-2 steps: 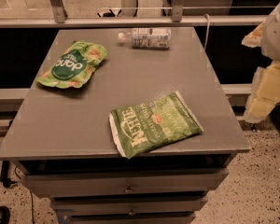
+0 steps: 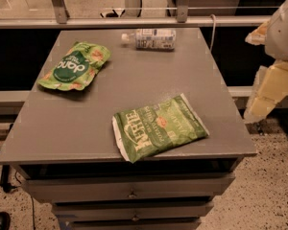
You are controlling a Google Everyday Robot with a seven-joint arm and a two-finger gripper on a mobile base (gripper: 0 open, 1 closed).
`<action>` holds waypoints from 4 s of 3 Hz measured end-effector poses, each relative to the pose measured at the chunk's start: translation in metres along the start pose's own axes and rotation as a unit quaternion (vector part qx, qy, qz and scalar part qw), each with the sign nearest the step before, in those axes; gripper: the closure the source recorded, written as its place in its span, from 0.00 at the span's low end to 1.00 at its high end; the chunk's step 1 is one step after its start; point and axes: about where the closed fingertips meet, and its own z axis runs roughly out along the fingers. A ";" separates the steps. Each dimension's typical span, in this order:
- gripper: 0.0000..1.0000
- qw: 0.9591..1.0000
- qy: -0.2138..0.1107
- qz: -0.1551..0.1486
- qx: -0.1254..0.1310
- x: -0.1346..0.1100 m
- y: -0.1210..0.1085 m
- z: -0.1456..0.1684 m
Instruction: Pick green rice chip bag
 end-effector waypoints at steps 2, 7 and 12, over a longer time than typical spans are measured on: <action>0.00 0.991 -0.133 0.006 0.034 -0.064 -0.061 0.042; 0.00 0.929 -0.367 -0.042 -0.010 -0.219 -0.106 0.123; 0.00 0.917 -0.388 -0.061 -0.066 -0.367 -0.134 0.241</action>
Offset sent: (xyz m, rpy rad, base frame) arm 0.1489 0.0938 -0.0023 0.3996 -0.2480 0.1001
